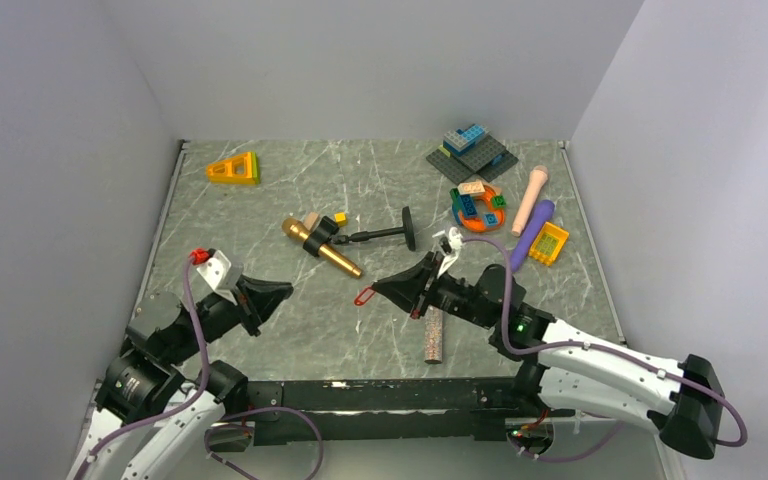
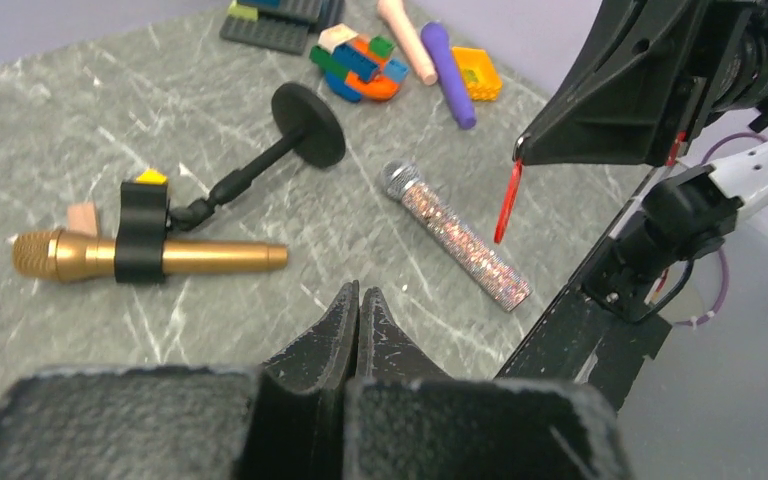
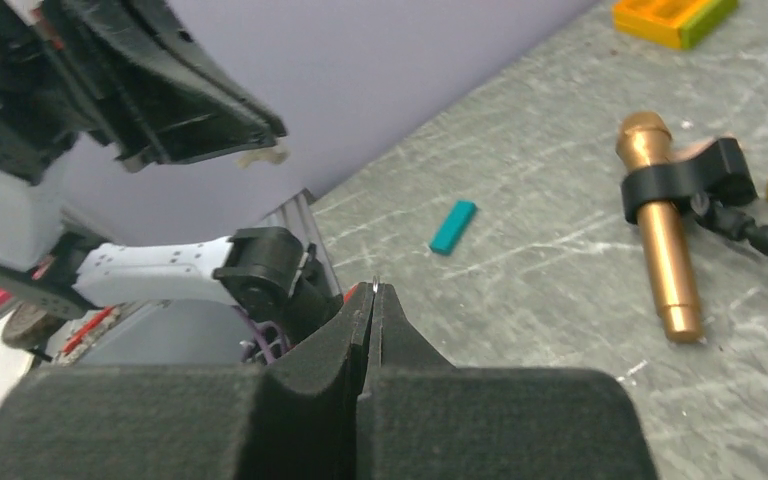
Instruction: Remove the keys from the keyring
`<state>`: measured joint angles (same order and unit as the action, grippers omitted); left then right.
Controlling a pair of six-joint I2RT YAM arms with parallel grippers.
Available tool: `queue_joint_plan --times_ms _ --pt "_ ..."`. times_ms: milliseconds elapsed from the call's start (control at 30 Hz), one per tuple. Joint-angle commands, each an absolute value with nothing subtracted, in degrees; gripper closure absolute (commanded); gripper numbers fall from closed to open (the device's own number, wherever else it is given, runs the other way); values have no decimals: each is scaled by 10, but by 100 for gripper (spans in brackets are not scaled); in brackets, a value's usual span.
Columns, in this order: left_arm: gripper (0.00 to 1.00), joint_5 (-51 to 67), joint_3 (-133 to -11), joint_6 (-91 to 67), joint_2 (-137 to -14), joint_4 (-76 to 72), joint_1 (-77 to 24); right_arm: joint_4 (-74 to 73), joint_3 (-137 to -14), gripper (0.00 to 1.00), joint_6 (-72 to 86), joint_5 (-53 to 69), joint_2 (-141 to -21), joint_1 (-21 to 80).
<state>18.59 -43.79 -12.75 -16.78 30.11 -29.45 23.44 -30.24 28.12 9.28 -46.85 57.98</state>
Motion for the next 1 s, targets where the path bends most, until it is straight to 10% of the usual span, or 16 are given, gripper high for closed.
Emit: queue_joint_plan --times_ms 0,967 --pt "100 138 -427 -124 -141 356 -296 232 -302 100 306 45 -495 584" --pt "100 115 -402 -122 -80 354 -295 271 -575 100 452 99 -989 501"
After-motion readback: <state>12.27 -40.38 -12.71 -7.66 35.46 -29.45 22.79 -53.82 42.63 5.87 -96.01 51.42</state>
